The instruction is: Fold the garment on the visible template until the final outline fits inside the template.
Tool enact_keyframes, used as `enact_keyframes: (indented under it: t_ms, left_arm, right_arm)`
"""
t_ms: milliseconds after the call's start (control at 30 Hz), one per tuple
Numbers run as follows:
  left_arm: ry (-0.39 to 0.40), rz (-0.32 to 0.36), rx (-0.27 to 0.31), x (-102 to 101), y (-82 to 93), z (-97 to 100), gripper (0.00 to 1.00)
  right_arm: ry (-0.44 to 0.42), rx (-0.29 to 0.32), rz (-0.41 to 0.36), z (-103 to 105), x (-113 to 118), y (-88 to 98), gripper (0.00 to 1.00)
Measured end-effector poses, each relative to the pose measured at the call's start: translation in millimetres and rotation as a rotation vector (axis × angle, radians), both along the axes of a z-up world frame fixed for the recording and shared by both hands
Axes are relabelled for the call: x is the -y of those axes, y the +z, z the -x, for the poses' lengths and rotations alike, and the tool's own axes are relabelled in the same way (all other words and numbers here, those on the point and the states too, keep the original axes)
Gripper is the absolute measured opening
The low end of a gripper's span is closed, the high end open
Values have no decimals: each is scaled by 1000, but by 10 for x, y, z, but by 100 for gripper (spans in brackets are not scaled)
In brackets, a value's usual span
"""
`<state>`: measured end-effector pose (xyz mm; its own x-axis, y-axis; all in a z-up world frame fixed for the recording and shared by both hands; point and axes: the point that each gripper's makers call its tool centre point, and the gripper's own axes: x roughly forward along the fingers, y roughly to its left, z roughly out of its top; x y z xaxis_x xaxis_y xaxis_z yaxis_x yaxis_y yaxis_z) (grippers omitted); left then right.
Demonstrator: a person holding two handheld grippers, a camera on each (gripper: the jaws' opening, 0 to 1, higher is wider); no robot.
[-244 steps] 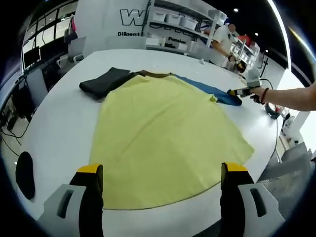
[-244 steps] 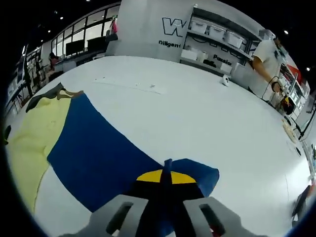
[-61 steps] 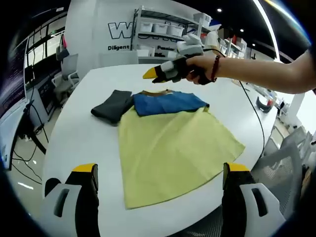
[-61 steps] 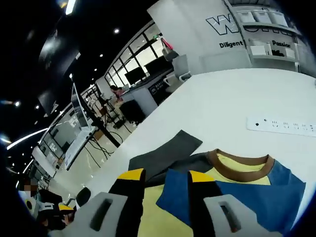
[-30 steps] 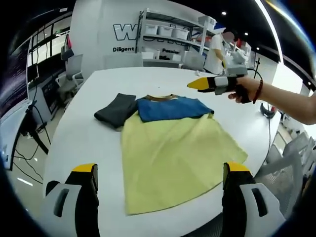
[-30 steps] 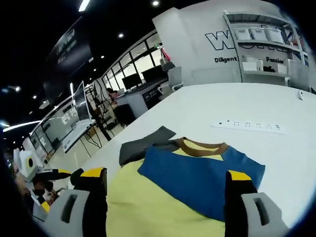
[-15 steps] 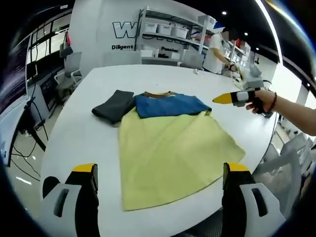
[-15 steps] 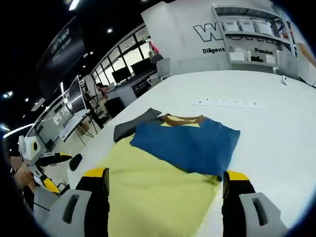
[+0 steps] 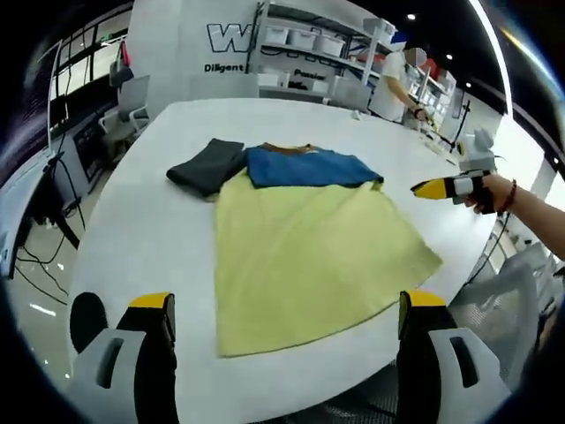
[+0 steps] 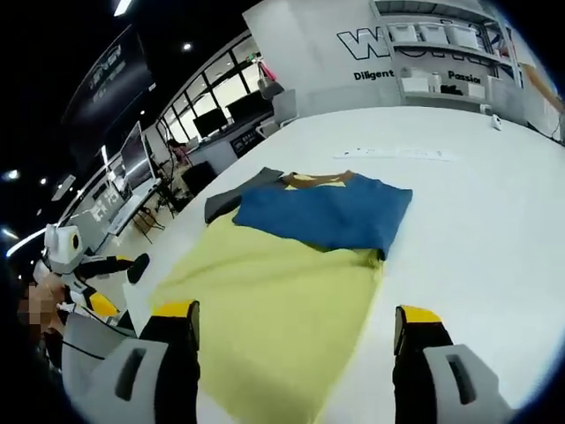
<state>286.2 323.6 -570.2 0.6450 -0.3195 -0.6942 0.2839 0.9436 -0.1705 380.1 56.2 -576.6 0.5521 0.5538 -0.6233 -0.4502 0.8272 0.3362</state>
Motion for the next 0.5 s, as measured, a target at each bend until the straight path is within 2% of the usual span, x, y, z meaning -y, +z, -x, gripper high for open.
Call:
enact_keyframes:
  t_ms: [200, 267, 400, 500]
  left_arm:
    - [30, -4, -5, -65, -69, 18, 99]
    - [40, -7, -2, -88, -87, 10, 99]
    - [56, -21, -13, -143, -173, -2, 99]
    - [70, -11, -17, -168, -218, 4, 96]
  right_arm:
    - [3, -45, 42, 191, 67, -141, 86]
    - [4, -60, 62, 242, 95, -189, 82]
    - [2, -121, 125, 473, 174, -361, 74]
    - [-3, -130, 177, 574, 265, -462, 67]
